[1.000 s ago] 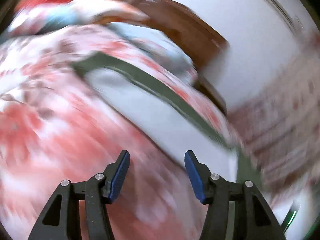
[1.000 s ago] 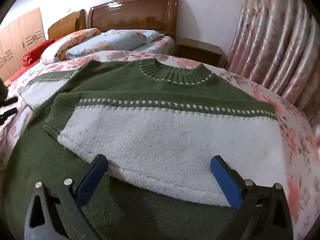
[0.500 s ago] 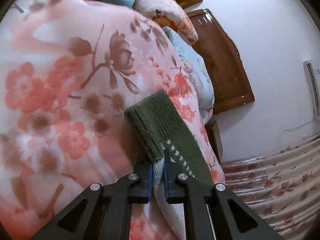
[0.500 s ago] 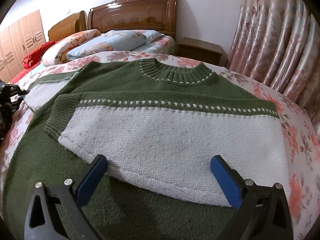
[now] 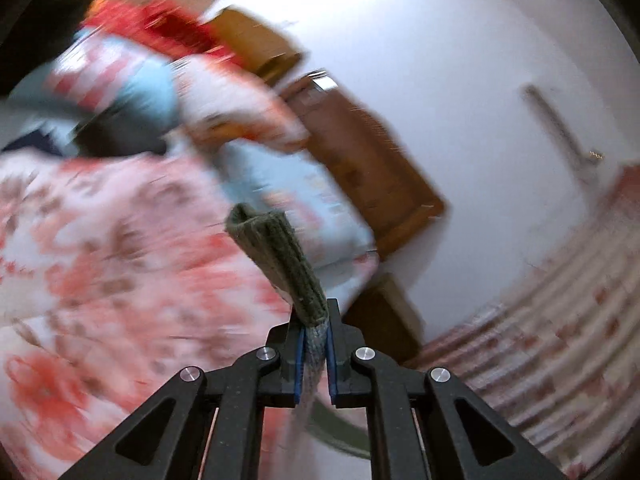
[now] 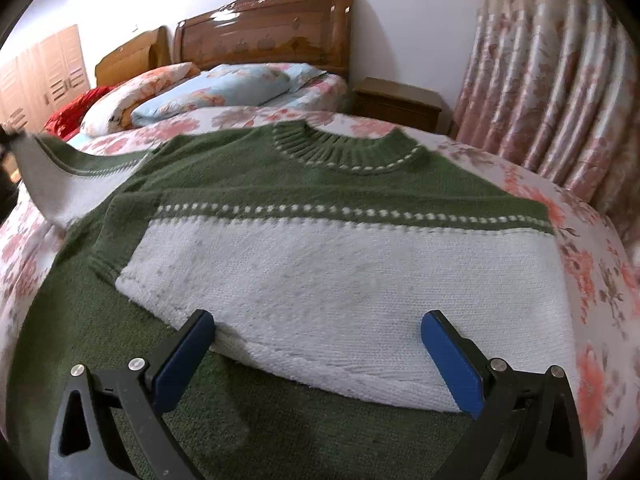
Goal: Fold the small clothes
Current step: 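Grasp the cuff of the other cream sleeve with the left gripper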
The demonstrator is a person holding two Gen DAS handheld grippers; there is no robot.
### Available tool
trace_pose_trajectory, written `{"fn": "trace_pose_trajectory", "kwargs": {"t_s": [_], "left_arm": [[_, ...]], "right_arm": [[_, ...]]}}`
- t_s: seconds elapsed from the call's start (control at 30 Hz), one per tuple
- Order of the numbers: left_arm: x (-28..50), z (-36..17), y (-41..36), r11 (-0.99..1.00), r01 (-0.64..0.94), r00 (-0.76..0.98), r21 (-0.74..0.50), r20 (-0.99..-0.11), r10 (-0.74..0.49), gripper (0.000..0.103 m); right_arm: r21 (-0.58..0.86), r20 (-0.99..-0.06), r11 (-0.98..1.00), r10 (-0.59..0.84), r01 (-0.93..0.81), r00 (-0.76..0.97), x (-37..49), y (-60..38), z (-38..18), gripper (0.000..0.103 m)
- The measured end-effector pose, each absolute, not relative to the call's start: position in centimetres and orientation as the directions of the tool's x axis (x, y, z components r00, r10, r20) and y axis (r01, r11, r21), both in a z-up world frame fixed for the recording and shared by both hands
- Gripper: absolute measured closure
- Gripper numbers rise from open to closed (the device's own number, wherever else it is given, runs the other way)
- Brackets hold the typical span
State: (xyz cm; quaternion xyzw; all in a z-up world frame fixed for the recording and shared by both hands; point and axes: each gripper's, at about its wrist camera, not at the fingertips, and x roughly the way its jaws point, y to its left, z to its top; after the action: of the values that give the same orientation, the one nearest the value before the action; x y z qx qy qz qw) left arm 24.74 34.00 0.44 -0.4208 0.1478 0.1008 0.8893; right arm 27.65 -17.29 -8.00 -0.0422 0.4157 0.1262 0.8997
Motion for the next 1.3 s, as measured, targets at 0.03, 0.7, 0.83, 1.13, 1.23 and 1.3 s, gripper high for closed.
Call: {"fn": "trace_pose_trajectory", "kwargs": {"t_s": [0.03,0.7,0.83,1.13,1.23,1.3], "left_arm": [[25.7,2.0,32.0,0.666,-0.254,0.947,-0.702,-0.320,0.025,0.095],[27.1,-3.9,-2.6,0.941,0.236,0.730,-0.244,-0.594,-0.338,0.076],[25.1,-3.7,1.9,0.990,0.080,0.782,-0.116,-0.609,-0.135,0.073],[24.3,-9.5,6.1,0.982,-0.044,0.686,-0.185,-0.720,-0.105,0.073],[24.3,-9.7,6.8,0.971,-0.049,0.688,-0.233,-0.713,-0.136,0.073],[24.1,-9.6,7.2,0.966,-0.053,0.691,-0.254,-0.707,-0.148,0.073]], "right_arm": [[0.031,-0.742,0.969,0.185,-0.244,0.645,27.3,-17.7,-7.7,0.000],[0.455,-0.379,0.890,0.208,-0.014,0.902,22.7,-27.9,-4.7,0.000],[0.444,-0.409,0.894,0.255,-0.053,0.876,23.1,-27.0,-5.0,0.000],[0.353,-0.649,0.922,0.364,-0.160,0.668,27.0,-22.9,-7.3,0.000],[0.280,-0.698,0.938,0.345,-0.203,0.628,27.7,-21.1,-7.7,0.000],[0.310,-0.686,0.921,0.389,-0.236,0.615,27.7,-21.2,-7.7,0.000]]}}
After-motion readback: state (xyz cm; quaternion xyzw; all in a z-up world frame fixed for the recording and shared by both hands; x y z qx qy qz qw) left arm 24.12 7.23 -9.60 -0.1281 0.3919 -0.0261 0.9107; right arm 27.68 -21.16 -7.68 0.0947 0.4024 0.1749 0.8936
